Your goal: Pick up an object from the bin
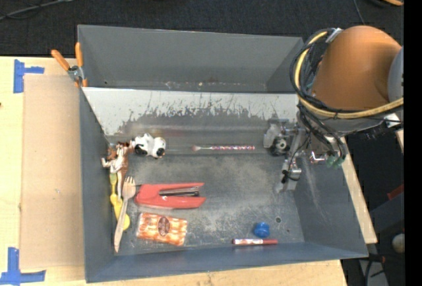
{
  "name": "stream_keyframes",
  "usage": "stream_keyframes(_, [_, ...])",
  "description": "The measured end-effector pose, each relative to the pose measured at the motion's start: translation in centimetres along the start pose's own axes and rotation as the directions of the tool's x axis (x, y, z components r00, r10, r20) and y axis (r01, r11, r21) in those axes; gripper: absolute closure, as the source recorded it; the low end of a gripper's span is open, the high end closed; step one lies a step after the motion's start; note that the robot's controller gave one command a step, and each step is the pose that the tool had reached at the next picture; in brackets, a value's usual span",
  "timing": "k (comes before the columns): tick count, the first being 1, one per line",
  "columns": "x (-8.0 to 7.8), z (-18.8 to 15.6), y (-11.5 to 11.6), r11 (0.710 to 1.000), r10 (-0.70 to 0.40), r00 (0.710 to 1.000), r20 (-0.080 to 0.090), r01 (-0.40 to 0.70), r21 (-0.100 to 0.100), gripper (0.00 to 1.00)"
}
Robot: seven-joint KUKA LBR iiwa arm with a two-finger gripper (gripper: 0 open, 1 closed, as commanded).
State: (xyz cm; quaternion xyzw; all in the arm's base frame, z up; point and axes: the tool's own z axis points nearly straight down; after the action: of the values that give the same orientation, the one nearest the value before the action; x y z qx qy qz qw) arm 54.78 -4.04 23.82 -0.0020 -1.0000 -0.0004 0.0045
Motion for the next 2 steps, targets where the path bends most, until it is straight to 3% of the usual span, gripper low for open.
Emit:
stream_keyframes(1, [-0.1,-0.5,0.0,1.0,-0.002,1.0,0.008,0.002,0.001,0.0])
stream_keyframes(2, [0.2,2.3,7.2,0.998,0.069,0.998,0.009,-0.068,-0.001,0.0])
